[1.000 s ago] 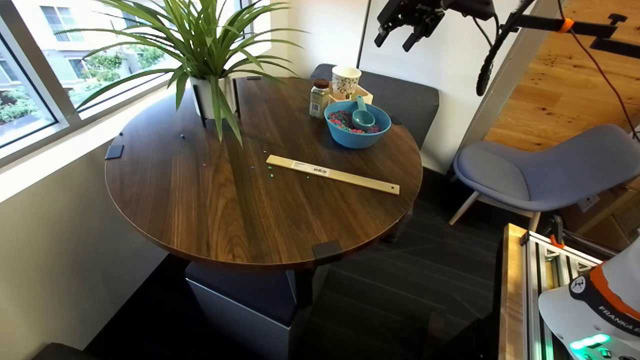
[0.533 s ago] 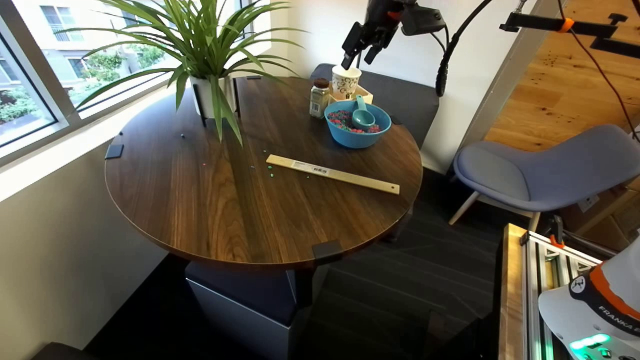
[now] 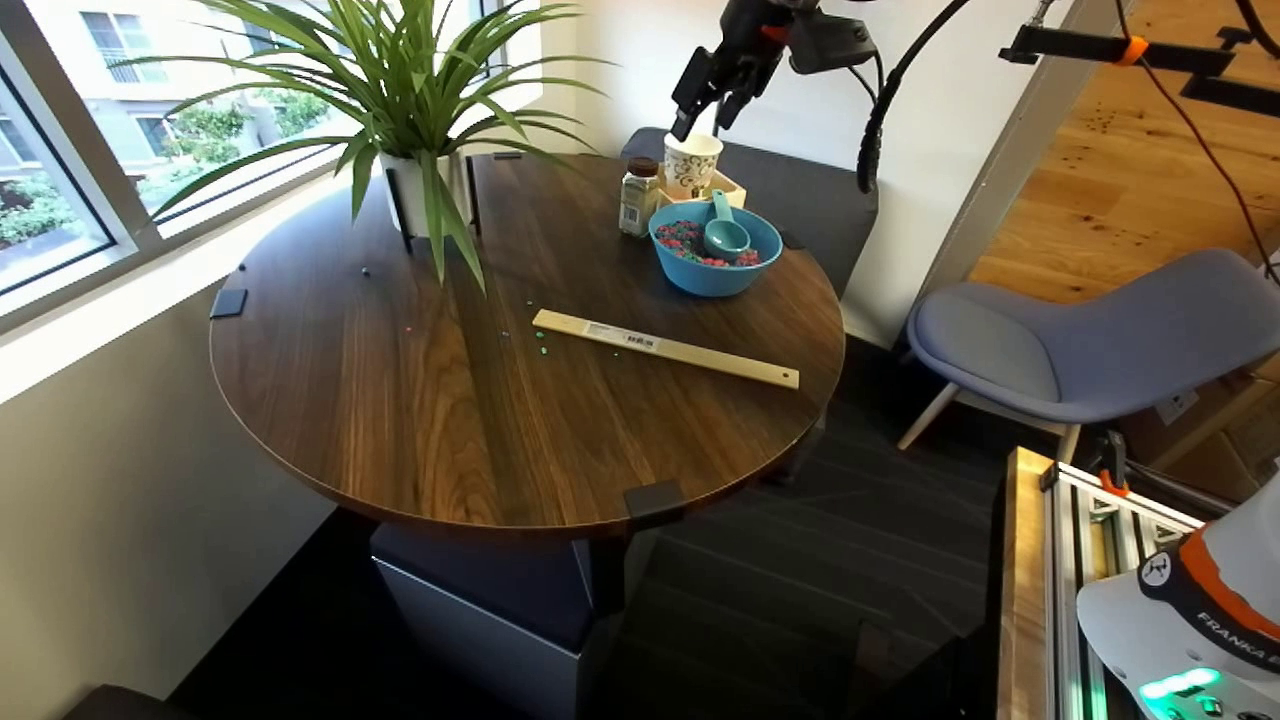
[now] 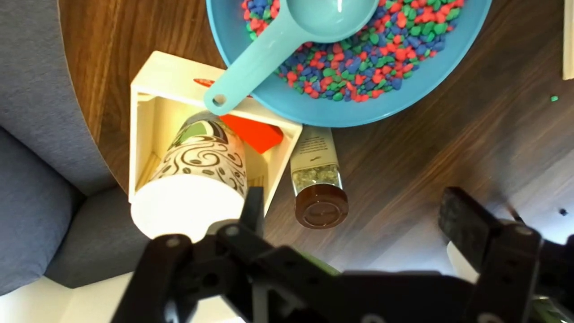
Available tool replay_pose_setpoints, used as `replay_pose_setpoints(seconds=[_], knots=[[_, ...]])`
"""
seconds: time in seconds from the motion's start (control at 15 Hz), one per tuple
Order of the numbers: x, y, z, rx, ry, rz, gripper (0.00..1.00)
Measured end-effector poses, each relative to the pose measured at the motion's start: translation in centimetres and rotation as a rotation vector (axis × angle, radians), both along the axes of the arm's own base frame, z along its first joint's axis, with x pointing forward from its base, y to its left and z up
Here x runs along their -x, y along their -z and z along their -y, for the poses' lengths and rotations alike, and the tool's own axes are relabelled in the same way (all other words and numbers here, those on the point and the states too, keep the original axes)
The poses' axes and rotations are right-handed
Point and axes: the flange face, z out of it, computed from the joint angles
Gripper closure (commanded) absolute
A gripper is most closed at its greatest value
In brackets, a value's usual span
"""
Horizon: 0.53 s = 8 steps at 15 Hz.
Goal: Move the glass jar to the left.
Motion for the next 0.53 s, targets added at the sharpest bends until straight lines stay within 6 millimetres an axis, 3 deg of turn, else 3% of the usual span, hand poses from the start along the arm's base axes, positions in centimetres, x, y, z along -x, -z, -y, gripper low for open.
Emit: replay_pose_setpoints(seconds=[0.2,0.53], knots=[[-0.5,0.3,0.4,0.020,-0.010,0.008,0.00],[-3.2,2.0,0.7,0.047,-0.066,0.010,0.00]])
